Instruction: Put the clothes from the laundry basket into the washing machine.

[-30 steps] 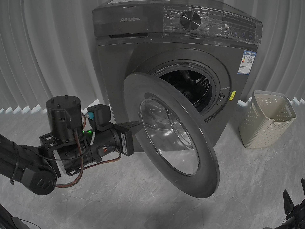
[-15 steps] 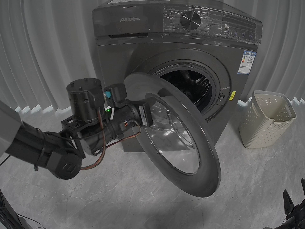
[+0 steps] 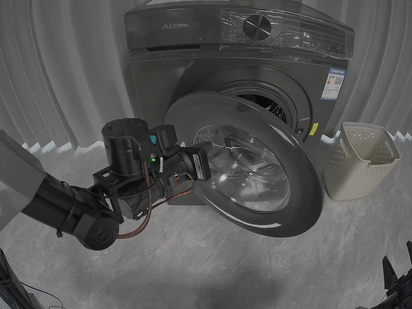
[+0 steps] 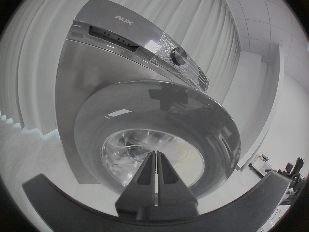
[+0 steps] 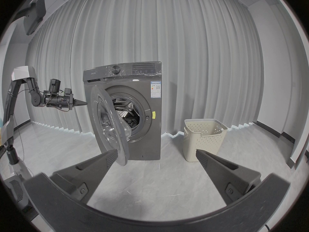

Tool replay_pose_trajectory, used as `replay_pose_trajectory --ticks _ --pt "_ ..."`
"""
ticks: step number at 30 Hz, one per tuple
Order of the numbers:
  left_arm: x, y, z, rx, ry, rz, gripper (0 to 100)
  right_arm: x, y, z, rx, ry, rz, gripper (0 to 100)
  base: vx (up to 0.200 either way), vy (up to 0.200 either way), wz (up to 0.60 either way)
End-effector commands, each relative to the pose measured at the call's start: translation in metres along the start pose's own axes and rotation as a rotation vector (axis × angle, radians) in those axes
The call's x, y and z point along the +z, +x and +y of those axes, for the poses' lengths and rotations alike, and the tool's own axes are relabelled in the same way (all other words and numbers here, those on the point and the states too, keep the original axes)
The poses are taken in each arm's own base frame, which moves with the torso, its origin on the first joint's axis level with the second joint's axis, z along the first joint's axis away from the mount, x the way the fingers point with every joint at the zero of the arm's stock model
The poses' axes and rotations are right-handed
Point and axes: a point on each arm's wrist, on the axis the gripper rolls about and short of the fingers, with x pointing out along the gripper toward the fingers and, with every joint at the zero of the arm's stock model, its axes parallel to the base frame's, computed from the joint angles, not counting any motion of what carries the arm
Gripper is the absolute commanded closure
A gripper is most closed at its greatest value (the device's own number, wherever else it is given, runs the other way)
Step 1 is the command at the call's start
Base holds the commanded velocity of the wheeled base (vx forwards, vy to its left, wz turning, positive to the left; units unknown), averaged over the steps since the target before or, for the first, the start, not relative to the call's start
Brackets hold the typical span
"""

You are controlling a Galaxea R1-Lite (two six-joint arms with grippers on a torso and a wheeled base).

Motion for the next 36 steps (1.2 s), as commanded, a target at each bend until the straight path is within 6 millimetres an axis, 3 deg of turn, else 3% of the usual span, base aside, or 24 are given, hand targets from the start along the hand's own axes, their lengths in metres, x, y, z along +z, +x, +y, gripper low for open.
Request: replay_pose_trajectory --ticks 1,2,4,5,6,7,8,9,11,19,22,23,30,31,34,35,36 --pt "0.007 -0.016 -0.004 -0.006 0.003 -0.012 100 -0.005 0.0 0.0 0.0 0.0 0.001 0 0.0 0.0 0.0" --pt "0.008 -0.04 -0.003 0.028 0.011 -0.005 100 -0.005 0.0 0.0 0.0 0.0 0.0 0 0.0 0.0 0.0" --pt "0.008 -0.042 -0.003 0.03 0.012 -0.007 100 -0.005 0.0 0.0 0.0 0.0 0.0 0 0.0 0.0 0.0" --pt "0.009 -0.089 -0.004 0.047 0.046 0.002 100 -0.005 0.0 0.0 -0.002 -0.003 0.001 0 0.0 0.0 0.0" --pt "0.008 -0.105 -0.004 0.045 0.061 0.002 100 -0.005 0.0 0.0 0.0 -0.007 0.0 0 0.0 0.0 0.0" --pt "0.008 -0.105 -0.004 0.045 0.061 0.002 100 -0.005 0.0 0.0 0.003 -0.008 0.001 0 0.0 0.0 0.0" --pt "0.005 -0.14 -0.002 0.053 0.089 0.001 100 -0.005 0.0 0.0 0.012 -0.03 -0.001 0 0.0 0.0 0.0" --pt "0.003 -0.147 -0.001 0.056 0.095 0.002 100 -0.005 0.0 0.0 0.015 -0.033 -0.001 0 0.0 0.0 0.0" --pt "-0.006 -0.194 0.006 0.078 0.123 -0.009 100 -0.005 0.0 0.0 0.008 0.018 0.001 0 0.0 0.0 0.0" --pt "-0.033 -0.286 0.031 0.318 0.186 -0.104 100 -0.005 0.0 0.0 0.006 0.007 0.0 0 0.0 0.0 0.0" --pt "-0.036 -0.299 0.033 0.379 0.18 -0.117 100 -0.005 0.0 0.0 0.003 0.015 0.001 0 0.0 0.0 0.0" --pt "-0.047 -0.326 0.032 0.464 0.186 -0.152 100 -0.005 0.0 0.001 0.018 0.007 0.001 0 0.0 0.0 0.0" --pt "-0.087 -0.363 0.025 0.597 0.226 -0.157 100 -0.003 0.0 0.001 0.032 0.001 -0.02 0 0.0 0.0 0.0" --pt "-0.101 -0.367 0.025 0.598 0.202 -0.106 100 0.02 -0.006 0.001 0.049 0.014 -0.135 0 0.0 0.0 0.0" --pt "-0.1 -0.366 0.024 0.602 0.173 -0.115 100 0.083 -0.028 0.001 0.123 0.033 -0.316 0 0.0 0.0 0.0" --pt "-0.1 -0.366 0.024 0.602 0.173 -0.115 100 0.083 -0.028 0.001 0.123 0.033 -0.316 0 0.0 0.0 0.0" --pt "-0.1 -0.367 0.023 0.62 0.19 -0.14 100 0.092 -0.016 0.002 0.216 0.033 -0.207 0 0.0 0.0 0.0"
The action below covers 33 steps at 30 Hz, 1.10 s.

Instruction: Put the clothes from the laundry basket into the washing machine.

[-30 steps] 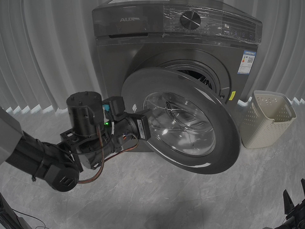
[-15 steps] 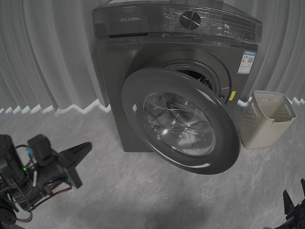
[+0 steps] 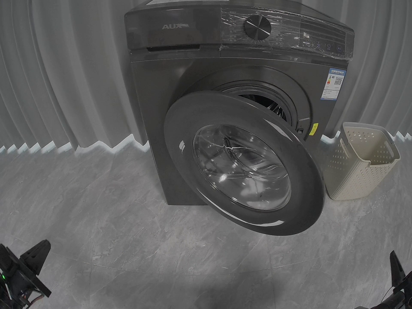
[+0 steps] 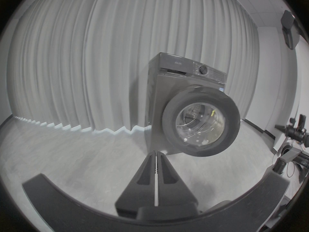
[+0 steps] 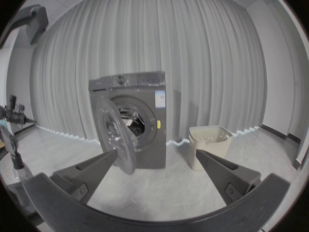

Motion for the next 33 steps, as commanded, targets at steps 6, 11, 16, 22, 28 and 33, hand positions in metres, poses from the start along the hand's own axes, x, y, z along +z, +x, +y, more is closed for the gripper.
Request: replay_pose_trajectory --ticks 6,11,16,22,28,33 --pt "-0.051 -0.046 0.001 0.264 0.034 -0.145 100 0.065 0.05 0.01 0.497 0.062 0.281 0 0.0 0.0 0.0" --pt "-0.052 -0.047 0.001 0.273 0.039 -0.162 100 0.063 0.107 0.032 0.642 0.06 0.439 0 0.0 0.0 0.0" --pt "-0.052 -0.049 0.0 0.201 0.018 -0.177 100 0.053 0.159 0.054 0.672 0.055 0.476 0 0.0 0.0 0.0" --pt "-0.053 -0.049 0.0 0.194 0.014 -0.184 100 0.046 0.178 0.078 0.746 0.086 0.52 100 0.0 0.0 0.0" --pt "-0.053 -0.05 -0.001 0.165 0.008 -0.194 100 0.044 0.189 0.094 0.77 0.153 0.581 100 0.0 0.0 0.0" --pt "-0.053 -0.05 -0.002 0.112 0.014 -0.19 100 0.038 0.21 0.104 0.751 0.155 0.621 100 0.0 0.0 0.0"
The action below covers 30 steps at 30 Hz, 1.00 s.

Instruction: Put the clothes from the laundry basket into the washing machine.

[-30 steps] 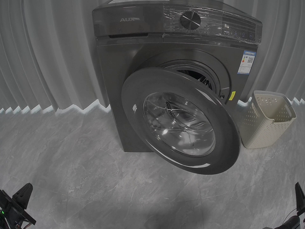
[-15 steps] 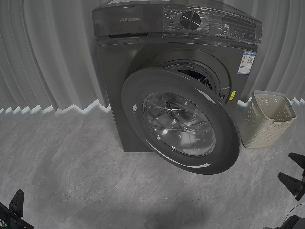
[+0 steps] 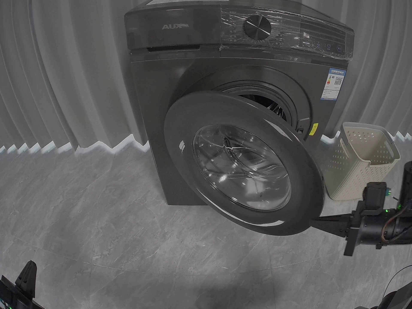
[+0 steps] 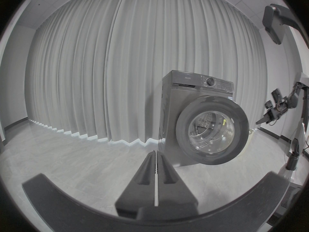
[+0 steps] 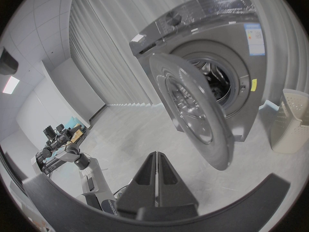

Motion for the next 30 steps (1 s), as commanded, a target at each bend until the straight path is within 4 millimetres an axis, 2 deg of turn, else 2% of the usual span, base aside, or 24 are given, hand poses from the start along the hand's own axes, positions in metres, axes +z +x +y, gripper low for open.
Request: replay_pose_trajectory --ticks 1,2,6,8,14,15,23,30 --pt "-0.005 -0.001 -0.001 -0.027 -0.002 0.001 100 0.0 0.041 -0.008 0.007 0.039 0.101 100 0.0 0.0 0.0" --pt "-0.005 0.0 0.0 -0.026 0.012 -0.002 100 0.003 0.05 -0.013 -0.015 0.047 0.107 100 0.0 0.0 0.0" --pt "-0.005 -0.001 0.0 0.016 0.013 0.001 100 0.013 0.059 -0.021 -0.109 0.05 0.075 100 0.0 0.0 0.0" --pt "-0.005 -0.001 0.002 0.091 0.024 0.004 100 0.02 0.064 -0.03 -0.172 0.055 0.048 100 0.0 0.0 0.0" --pt "-0.005 -0.001 0.001 0.033 0.025 0.006 100 0.031 0.07 -0.053 -0.266 0.052 -0.065 100 0.0 0.0 0.0" --pt "-0.005 -0.001 0.001 0.03 0.027 0.005 0 0.033 0.07 -0.057 -0.287 0.051 -0.091 100 0.0 0.0 0.0" --pt "-0.005 0.0 0.001 0.026 0.02 -0.003 0 0.046 0.06 -0.079 -0.399 0.031 -0.235 100 0.0 0.0 0.0" --pt "-0.005 0.0 0.0 0.007 0.046 -0.002 0 0.043 0.052 -0.073 -0.393 0.029 -0.242 100 0.0 0.0 0.0"
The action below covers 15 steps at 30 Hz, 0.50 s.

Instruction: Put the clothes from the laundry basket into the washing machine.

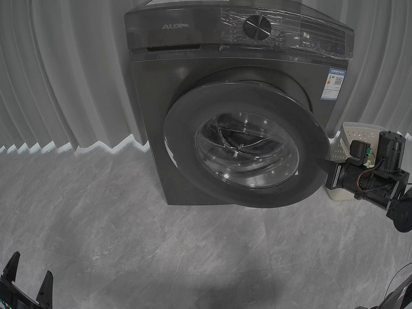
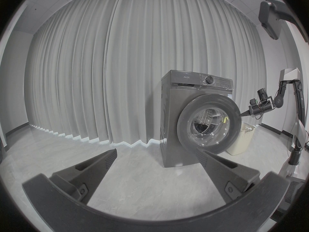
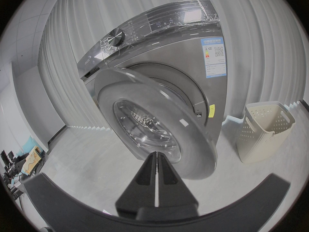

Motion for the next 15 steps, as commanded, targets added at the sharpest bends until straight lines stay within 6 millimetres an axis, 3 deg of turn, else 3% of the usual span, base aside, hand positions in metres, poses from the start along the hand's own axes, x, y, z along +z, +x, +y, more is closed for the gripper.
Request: replay_pose_trajectory --ticks 1,7,15 --pt "-0.005 0.0 0.0 -0.002 0.004 0.004 0 0.002 -0.006 0.0 0.0 0.0 -0.012 100 0.0 0.0 0.0" --pt "-0.005 0.0 0.0 -0.003 0.011 0.004 0 0.01 0.001 0.0 0.001 0.006 -0.05 100 0.0 0.0 0.0" --pt "-0.005 0.0 0.0 -0.003 0.014 0.005 0 0.015 0.043 -0.02 -0.105 0.009 -0.144 100 0.0 0.0 0.0"
